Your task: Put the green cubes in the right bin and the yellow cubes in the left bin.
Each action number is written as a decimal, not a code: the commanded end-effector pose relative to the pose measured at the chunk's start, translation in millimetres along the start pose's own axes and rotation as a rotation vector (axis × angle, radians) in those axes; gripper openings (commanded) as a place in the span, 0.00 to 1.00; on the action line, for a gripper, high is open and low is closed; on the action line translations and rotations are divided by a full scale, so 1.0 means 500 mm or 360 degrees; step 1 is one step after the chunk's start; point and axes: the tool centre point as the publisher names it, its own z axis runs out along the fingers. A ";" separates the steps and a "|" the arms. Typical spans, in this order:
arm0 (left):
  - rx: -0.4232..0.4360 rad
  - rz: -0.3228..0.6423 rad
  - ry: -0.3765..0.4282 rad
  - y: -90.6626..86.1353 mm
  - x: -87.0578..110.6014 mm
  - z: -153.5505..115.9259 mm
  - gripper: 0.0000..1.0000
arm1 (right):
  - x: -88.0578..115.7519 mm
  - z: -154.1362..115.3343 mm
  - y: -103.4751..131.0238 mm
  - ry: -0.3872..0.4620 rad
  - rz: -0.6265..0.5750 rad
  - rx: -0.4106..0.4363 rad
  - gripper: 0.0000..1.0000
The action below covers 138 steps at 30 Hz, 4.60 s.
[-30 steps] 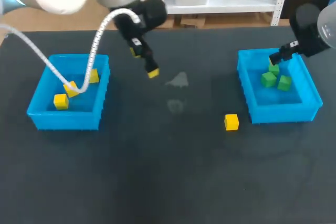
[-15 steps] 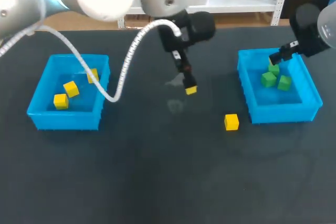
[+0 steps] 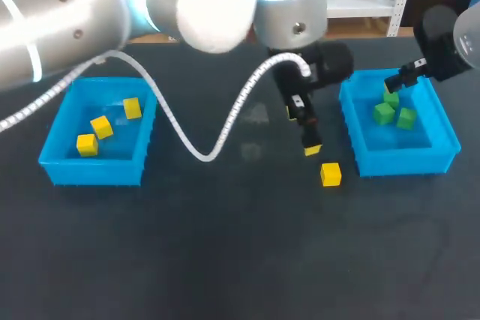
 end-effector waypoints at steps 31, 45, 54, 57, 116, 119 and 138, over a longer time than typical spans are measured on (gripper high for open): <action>-0.0044 -0.0071 0.0257 0.017 -0.066 0.138 1.00 | 0.002 -0.001 0.001 -0.0005 0.0001 0.0006 1.00; -0.0123 -0.0103 0.0261 0.024 -0.068 0.174 1.00 | 0.002 -0.001 0.001 -0.0005 0.0001 0.0006 1.00; -0.0142 -0.0119 0.0265 0.023 -0.072 0.192 1.00 | 0.002 -0.001 0.001 -0.0005 0.0001 0.0006 1.00; -0.0166 -0.0134 0.0279 0.024 -0.069 0.200 1.00 | 0.002 -0.001 0.001 -0.0005 0.0001 0.0006 1.00; -0.0567 -0.1737 -0.0260 0.332 0.456 -0.106 0.00 | 0.002 -0.001 0.001 -0.0005 0.0001 0.0006 1.00; -0.0580 -0.1848 -0.0264 0.326 0.502 -0.109 0.00 | 0.002 -0.001 0.001 -0.0005 0.0001 0.0006 1.00; -0.0585 -0.2101 -0.0251 0.294 0.620 -0.097 0.26 | 0.002 -0.001 0.001 -0.0005 0.0001 0.0006 1.00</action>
